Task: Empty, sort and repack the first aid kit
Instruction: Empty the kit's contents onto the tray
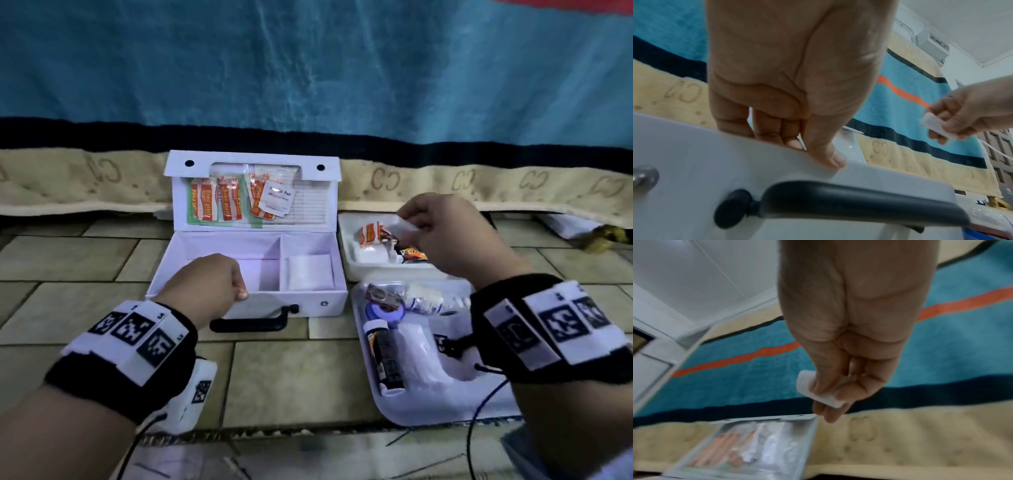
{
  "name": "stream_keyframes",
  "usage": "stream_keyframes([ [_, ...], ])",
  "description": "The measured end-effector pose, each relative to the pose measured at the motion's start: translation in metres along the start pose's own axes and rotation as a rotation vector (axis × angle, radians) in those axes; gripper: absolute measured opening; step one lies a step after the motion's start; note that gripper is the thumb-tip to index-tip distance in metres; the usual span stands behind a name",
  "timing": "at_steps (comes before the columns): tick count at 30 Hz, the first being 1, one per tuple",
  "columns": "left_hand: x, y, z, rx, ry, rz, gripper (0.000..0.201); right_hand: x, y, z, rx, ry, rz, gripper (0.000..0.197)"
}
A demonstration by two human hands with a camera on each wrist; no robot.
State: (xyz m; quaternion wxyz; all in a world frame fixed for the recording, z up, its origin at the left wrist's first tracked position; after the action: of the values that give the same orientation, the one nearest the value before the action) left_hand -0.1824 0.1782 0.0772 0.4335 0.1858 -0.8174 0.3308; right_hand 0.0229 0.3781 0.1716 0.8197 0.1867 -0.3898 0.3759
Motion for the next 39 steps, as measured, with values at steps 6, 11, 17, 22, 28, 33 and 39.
stream_keyframes([
  [6, 0.001, 0.0, -0.001, -0.009, 0.011, -0.005, 0.019, 0.009, -0.044, -0.071, -0.274, -0.315, 0.188, 0.013],
  [11, 0.001, -0.001, -0.001, -0.014, 0.011, -0.002, 0.017, -0.024, -0.057, -0.094, -0.352, -0.395, 0.272, 0.019],
  [17, 0.0, -0.003, 0.0, 0.002, -0.006, -0.014, 0.02, -0.038, -0.052, -0.101, -0.384, -0.412, 0.213, 0.016],
  [22, 0.0, -0.004, 0.0, 0.015, 0.0, -0.02, 0.021, -0.031, -0.036, -0.068, -0.308, -0.439, 0.188, 0.008],
  [28, 0.0, -0.004, 0.001, 0.022, -0.045, 0.017, 0.02, -0.085, -0.001, 0.049, 0.104, -0.286, 0.406, 0.031],
  [33, 0.0, -0.006, 0.0, 0.023, -0.035, -0.002, 0.023, -0.156, 0.018, 0.054, -0.032, -0.52, 0.738, 0.04],
  [39, 0.0, -0.005, 0.001, 0.023, -0.04, 0.002, 0.023, -0.181, 0.013, 0.043, -0.074, -0.606, 0.882, 0.08],
])
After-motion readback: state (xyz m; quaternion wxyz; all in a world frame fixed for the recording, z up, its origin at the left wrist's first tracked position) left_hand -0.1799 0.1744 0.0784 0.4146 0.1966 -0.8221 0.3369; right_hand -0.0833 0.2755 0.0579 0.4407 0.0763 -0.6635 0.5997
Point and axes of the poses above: each hand's wrist, its own y-axis towards the middle knuckle, its own x-axis out of the back of the hand, z = x × y, the point moved 9 cm from there along y, towards the middle knuckle, and after that the axes turned 11 degrees about z, right-handed, at the moved point
